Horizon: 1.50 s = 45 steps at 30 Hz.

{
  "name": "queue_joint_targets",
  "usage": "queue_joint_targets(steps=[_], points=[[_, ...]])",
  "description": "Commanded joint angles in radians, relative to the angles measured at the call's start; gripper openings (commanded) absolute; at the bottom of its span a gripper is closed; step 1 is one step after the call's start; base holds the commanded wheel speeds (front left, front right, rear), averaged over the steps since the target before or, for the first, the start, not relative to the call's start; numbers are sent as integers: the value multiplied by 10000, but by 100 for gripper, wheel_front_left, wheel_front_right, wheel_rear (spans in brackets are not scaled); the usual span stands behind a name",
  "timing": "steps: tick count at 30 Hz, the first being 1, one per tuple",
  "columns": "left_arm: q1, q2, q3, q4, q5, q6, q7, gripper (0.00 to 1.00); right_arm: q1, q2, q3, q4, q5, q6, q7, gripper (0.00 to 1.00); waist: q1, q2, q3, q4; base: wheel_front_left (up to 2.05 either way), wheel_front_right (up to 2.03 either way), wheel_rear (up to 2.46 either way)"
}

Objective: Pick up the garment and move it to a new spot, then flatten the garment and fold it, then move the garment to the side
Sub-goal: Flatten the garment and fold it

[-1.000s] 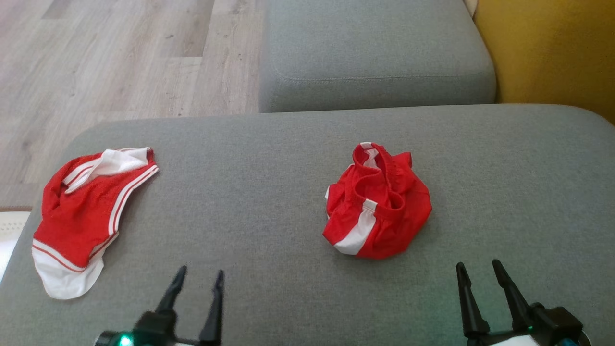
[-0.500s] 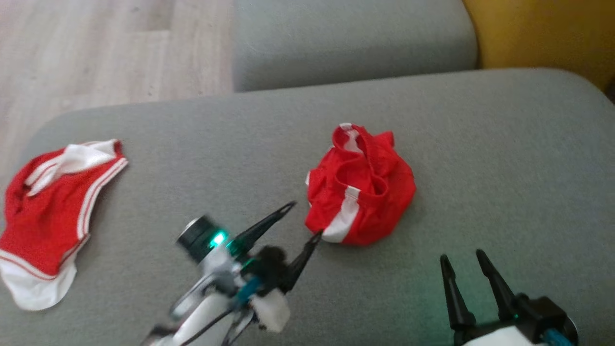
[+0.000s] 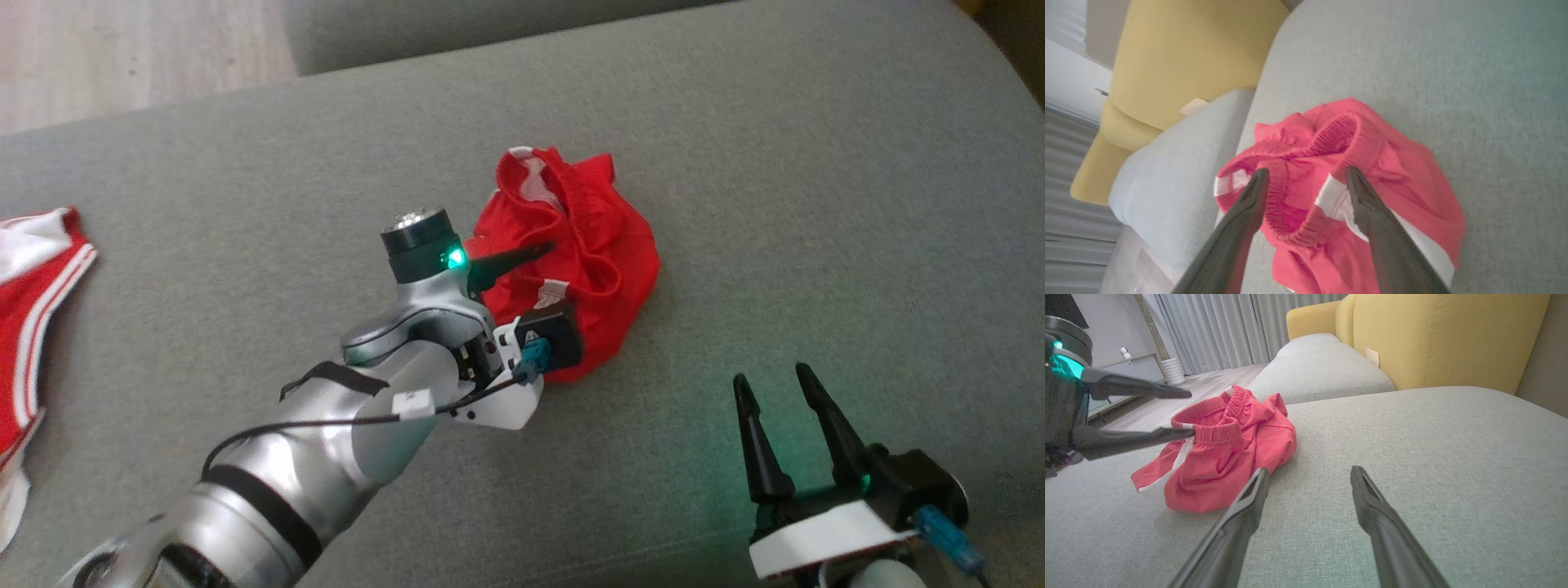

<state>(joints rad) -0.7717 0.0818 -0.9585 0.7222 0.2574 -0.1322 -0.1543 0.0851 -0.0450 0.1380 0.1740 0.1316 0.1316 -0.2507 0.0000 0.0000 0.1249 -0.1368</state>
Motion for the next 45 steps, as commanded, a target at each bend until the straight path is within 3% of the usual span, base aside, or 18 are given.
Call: queue_joint_targets(steps=[1, 6, 11, 12, 13, 18, 21, 22, 24, 27, 30, 35, 39, 45], points=[[-661, 70, -117, 195, -301, 17, 143, 100, -407, -53, 296, -334, -50, -9, -111, 100, 0, 0, 247, -242, 0, 0, 0], [-1520, -16, -1659, 1280, -1595, 17, 724, 100, -570, -53, 307, -410, -52, -9, -111, 100, 0, 0, 409, -406, 0, 0, 0], [-1816, 129, -2935, 1501, -3205, 16, 1313, 100, -487, -53, 238, -430, -31, -9, -111, 100, 0, 0, 439, -462, 0, 0, 0], [-1792, 163, -3060, 1386, -3494, 16, 1405, 24, -470, -53, 229, -418, -13, -9, -111, 100, 0, 0, 429, -480, 0, 0, 0], [-1768, 191, -3132, 1198, -3785, 16, 1471, 0, -457, -53, 222, -411, 4, -9, -111, 100, 0, 0, 419, -491, 0, 0, 0], [-1510, 482, -3211, -718, -5021, 16, 1849, 0, -383, -53, 208, -357, 100, -9, -111, 100, 0, 0, 219, -467, 0, 0, 0], [-2293, 1153, -3061, -2266, -7512, 16, 2045, 0, -409, -53, 266, -332, 213, -9, -111, 100, 0, 0, -58, -473, 0, 0, 0], [-2293, 1153, -3061, -2266, -7512, 16, 2045, 0, -409, -53, 266, -332, 213, -9, -111, 100, 0, 0, -58, -473, 0, 0, 0], [-2731, 1357, -2535, -2742, -8947, 16, 2158, 0, -472, -53, 301, -349, 313, -9, -111, 100, 0, 0, -139, -526, 0, 0, 0], [-3382, 1478, -1627, -2918, -10494, 16, 2352, 0, -567, -53, 385, -320, 491, -9, -111, 100, 0, 0, -286, -703, 0, 0, 0], [-3896, 1228, -626, -2617, -11826, 23, 2560, 0, -525, -53, 459, -223, 629, -9, -111, 100, 0, 0, -458, -839, 0, 0, 0], [-4515, 770, 379, -1623, -12780, 556, 2792, 0, -415, -53, 469, -177, 713, -9, -111, 100, 0, 0, -587, -883, 0, 0, 0], [-3573, 769, 554, -1059, -13554, 779, 3265, 0, -374, -53, 359, -220, 726, -9, -111, 100, 0, 0, -604, -829, 0, 0, 0], [-455, 1485, 702, -1396, -14850, 717, 3365, 0, -281, -52, 124, -337, 641, -9, -111, 100, 0, 0, -470, -625, 0, 0, 0]])
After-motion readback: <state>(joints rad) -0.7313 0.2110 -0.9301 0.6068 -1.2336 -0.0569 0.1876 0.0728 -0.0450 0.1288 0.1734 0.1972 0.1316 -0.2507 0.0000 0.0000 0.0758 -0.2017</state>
